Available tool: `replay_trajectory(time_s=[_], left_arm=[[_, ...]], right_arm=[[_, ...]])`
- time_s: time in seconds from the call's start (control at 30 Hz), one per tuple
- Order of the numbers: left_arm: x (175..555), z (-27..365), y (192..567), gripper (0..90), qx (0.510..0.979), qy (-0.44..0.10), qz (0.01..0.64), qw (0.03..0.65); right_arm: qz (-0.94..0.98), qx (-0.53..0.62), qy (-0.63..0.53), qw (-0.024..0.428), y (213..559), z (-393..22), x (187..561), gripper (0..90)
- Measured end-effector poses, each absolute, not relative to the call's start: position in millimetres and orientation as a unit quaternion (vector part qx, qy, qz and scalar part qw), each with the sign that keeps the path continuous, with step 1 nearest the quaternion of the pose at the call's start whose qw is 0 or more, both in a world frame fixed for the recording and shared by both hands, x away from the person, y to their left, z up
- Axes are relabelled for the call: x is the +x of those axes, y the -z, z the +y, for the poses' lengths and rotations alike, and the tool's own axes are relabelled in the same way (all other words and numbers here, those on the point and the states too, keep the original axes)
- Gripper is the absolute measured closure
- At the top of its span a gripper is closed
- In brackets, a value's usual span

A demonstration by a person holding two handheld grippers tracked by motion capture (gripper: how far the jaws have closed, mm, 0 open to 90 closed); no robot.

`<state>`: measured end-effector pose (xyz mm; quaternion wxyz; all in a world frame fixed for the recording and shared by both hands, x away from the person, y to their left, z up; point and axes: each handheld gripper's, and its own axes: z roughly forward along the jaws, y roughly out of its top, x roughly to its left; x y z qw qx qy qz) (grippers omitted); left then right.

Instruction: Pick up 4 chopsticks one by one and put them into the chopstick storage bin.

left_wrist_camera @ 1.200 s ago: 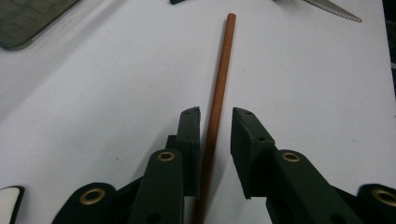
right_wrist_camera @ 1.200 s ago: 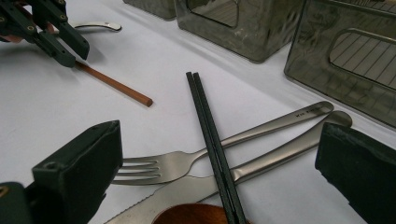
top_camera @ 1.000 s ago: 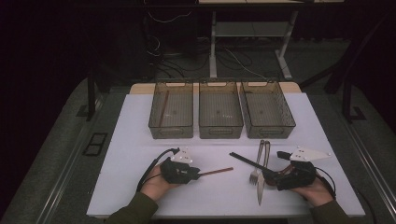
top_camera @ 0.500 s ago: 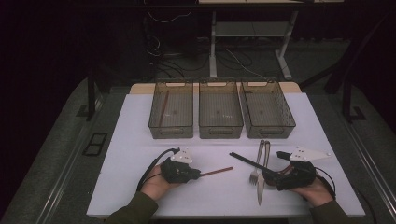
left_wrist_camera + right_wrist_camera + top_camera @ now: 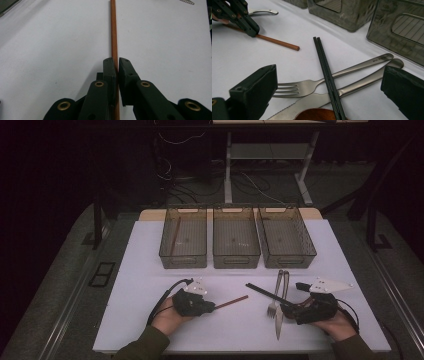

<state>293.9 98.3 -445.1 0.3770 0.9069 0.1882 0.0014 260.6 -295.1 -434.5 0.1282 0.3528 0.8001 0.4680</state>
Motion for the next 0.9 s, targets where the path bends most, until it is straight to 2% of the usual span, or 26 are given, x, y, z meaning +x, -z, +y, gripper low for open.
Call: replay_trajectory(time_s=[0.17,0.9], left_arm=[[293,99,441,83.8,0.901,-0.002,0.193,0.388],[297,112,419,83.8,0.879,-0.009,0.226,0.419]], right_arm=[[0.802,0.347,-0.471,0.117,435,-293,258,0.5],[0.800,0.351,-0.470,0.121,436,-293,259,0.5]])
